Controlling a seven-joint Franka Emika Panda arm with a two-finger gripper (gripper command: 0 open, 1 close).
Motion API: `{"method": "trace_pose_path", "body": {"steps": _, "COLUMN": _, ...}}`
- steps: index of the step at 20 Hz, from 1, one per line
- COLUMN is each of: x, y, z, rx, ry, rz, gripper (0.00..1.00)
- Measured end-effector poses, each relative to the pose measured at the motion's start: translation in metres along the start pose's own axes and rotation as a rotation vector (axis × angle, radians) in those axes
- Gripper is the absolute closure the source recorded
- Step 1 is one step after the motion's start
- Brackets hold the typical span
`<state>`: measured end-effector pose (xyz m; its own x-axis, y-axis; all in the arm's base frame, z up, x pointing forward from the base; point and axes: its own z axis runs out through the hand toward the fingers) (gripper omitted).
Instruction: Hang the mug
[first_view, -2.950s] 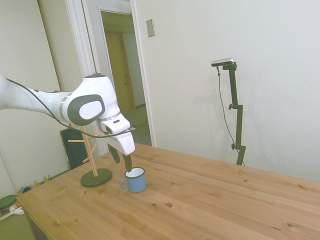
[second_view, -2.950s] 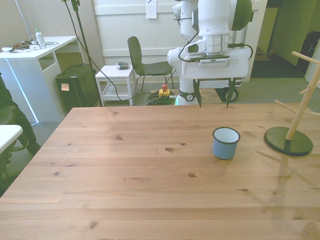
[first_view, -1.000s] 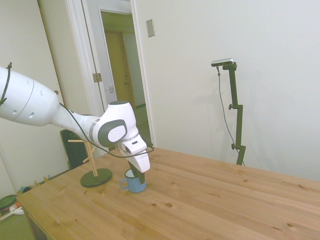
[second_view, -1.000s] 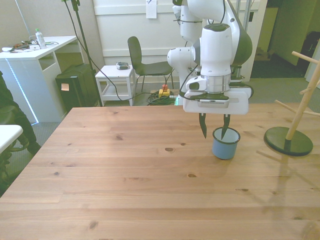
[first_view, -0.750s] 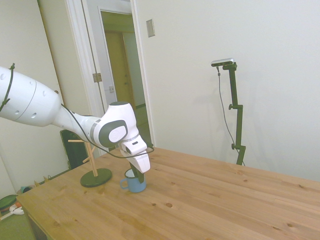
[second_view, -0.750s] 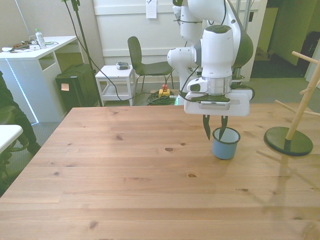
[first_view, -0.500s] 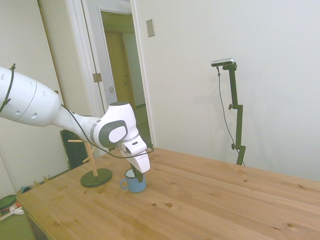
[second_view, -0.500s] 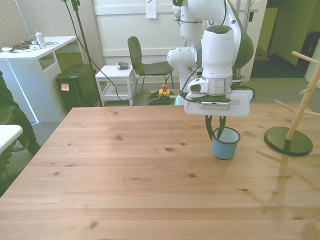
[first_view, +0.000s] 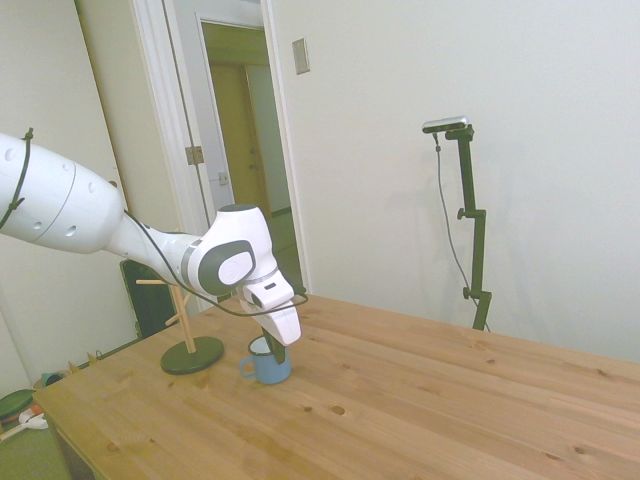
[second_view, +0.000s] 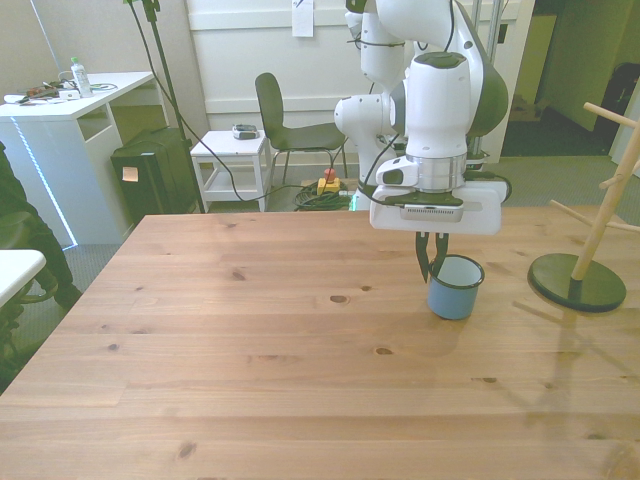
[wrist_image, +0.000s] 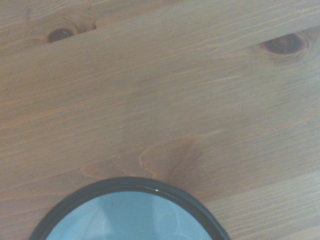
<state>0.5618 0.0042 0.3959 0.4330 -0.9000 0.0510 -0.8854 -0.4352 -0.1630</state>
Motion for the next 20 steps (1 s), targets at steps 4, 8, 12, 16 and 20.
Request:
{"method": "trace_pose_path", "body": {"steps": 4, "x": 0.007, "y": -0.003, "z": -0.013, "rx": 0.022, "ry": 0.013, "rz": 0.006, "gripper": 1.00}}
{"method": "trace_pose_path", "body": {"steps": 8, "x": 0.006, "y": -0.006, "z": -0.038, "rx": 0.043, "ry": 0.022, "rz": 0.000, "gripper": 1.00}}
{"method": "trace_pose_path", "body": {"steps": 12, "x": 0.002, "y": -0.011, "z": -0.070, "rx": 0.065, "ry": 0.031, "rz": -0.009, "gripper": 1.00}}
{"method": "trace_pose_path", "body": {"steps": 16, "x": -0.003, "y": -0.020, "z": -0.097, "rx": 0.078, "ry": 0.036, "rz": -0.026, "gripper": 1.00}}
{"method": "trace_pose_path", "body": {"steps": 20, "x": -0.011, "y": -0.030, "z": -0.134, "rx": 0.092, "ry": 0.051, "rz": -0.057, "gripper": 1.00}}
